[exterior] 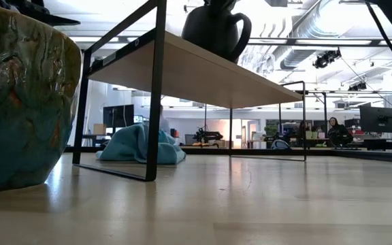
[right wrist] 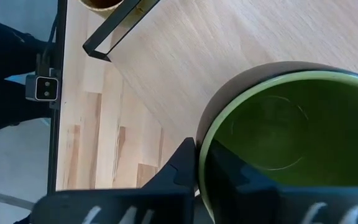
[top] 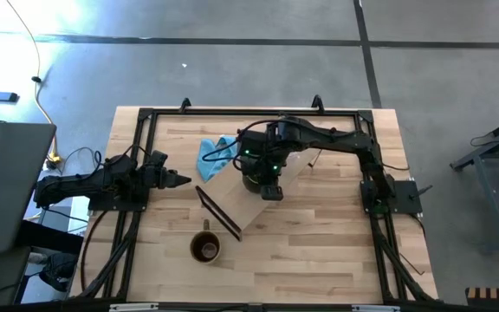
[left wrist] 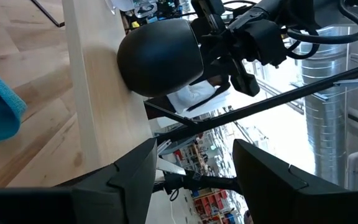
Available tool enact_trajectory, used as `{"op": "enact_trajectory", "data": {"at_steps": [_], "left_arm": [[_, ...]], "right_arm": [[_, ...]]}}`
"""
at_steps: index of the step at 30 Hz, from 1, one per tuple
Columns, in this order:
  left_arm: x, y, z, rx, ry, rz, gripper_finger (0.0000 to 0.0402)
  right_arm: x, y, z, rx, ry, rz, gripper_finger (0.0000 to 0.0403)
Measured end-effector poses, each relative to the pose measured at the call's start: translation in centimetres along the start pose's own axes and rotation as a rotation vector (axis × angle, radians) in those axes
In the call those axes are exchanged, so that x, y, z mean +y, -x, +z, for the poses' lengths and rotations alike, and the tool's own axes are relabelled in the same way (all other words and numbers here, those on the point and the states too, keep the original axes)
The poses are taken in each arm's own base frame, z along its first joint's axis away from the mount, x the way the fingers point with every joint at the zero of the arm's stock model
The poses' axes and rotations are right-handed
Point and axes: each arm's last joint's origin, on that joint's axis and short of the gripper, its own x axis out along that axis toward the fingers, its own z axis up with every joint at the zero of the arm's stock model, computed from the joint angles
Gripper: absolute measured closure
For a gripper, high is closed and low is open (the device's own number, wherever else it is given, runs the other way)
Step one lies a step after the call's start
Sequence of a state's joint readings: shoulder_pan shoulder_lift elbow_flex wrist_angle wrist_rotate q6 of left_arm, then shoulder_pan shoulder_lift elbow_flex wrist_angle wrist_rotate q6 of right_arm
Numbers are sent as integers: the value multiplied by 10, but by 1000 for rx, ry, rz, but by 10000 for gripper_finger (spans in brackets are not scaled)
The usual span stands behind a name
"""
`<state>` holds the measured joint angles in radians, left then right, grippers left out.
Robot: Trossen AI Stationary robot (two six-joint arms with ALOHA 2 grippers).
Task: Stack small to large cups/mugs on shelf
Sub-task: Put the black mug on the shelf
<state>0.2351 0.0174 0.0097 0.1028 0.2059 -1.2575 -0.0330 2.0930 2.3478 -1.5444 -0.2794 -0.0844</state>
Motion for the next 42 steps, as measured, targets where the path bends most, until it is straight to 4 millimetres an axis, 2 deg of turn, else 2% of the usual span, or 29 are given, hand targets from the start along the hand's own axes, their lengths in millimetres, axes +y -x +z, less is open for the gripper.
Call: {"op": "enact_trajectory", "data": {"at_steps": [42], "left_arm": [[0, 0, 0, -15, 0, 5, 202]], "right_arm": [[4, 5, -4, 16, 14, -29, 403]]}}
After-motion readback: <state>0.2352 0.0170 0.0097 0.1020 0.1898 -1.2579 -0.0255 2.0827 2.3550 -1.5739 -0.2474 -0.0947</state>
